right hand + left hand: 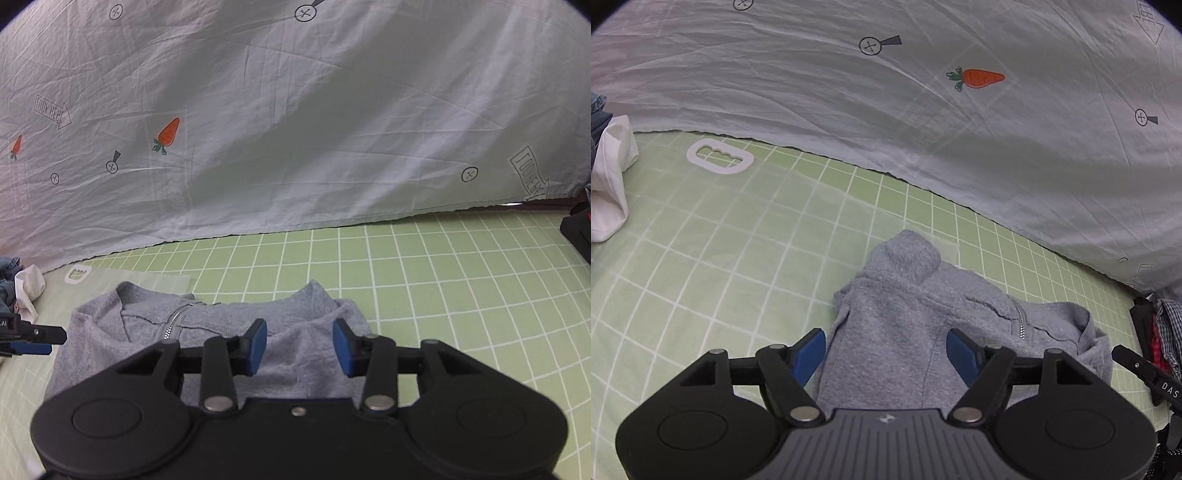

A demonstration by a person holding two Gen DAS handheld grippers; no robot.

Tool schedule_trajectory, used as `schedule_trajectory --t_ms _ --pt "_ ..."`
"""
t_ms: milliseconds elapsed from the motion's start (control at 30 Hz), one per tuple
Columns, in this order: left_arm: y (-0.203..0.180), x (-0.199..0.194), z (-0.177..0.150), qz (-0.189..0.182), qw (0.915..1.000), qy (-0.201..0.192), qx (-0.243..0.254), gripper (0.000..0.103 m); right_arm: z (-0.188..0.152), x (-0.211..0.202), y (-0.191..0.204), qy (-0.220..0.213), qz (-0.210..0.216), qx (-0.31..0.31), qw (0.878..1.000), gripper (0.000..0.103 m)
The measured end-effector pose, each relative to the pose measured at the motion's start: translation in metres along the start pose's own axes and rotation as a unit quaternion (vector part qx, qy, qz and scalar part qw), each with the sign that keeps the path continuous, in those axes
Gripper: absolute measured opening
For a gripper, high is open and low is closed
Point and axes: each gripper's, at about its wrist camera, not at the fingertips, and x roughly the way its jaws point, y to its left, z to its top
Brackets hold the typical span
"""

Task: Fold clothes

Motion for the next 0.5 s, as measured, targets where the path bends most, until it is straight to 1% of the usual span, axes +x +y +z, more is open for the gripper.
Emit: schedule_trajectory --t_ms 33,100,167,200,267,333,433,500 --pt "-0.005 0.001 0.004 -0.002 1.0000 -0.006 0.007 0.073 0.002 0.006 0.004 0.001 0.005 -0.009 1.000 0.033" --pt "-0.017 0.003 0.011 -0.008 0.9996 -0.017 0.022 0.072 0.005 0.018 0.011 0.006 0.013 -0.024 1.000 0.031" --pt "-0.027 0.011 0.018 -0.012 0.9991 -0.017 0.037 0.071 0.005 0.033 0.016 0.021 0.011 -0.033 0.999 0.029" --pt "-0.031 0.014 0.021 -0.013 0.9988 -0.017 0.044 0.068 0.004 0.040 0.018 0.029 0.004 -0.037 0.999 0.027" --pt "-0.038 0.025 0.024 -0.011 0.9982 -0.010 0.058 0.064 0.002 0.049 0.014 0.046 -0.019 -0.032 0.998 0.026" --pt "-0.038 0.037 0.027 -0.007 0.9983 0.000 0.057 0.064 0.000 0.057 0.008 0.062 -0.042 -0.022 0.997 0.025" --pt "-0.034 0.056 0.033 -0.010 0.9988 0.022 0.043 0.064 -0.001 0.061 -0.002 0.082 -0.044 0.002 0.996 0.023" --pt "-0.032 0.069 0.035 -0.005 0.9985 0.039 0.039 0.064 -0.001 0.063 -0.004 0.089 -0.043 -0.002 0.995 0.023"
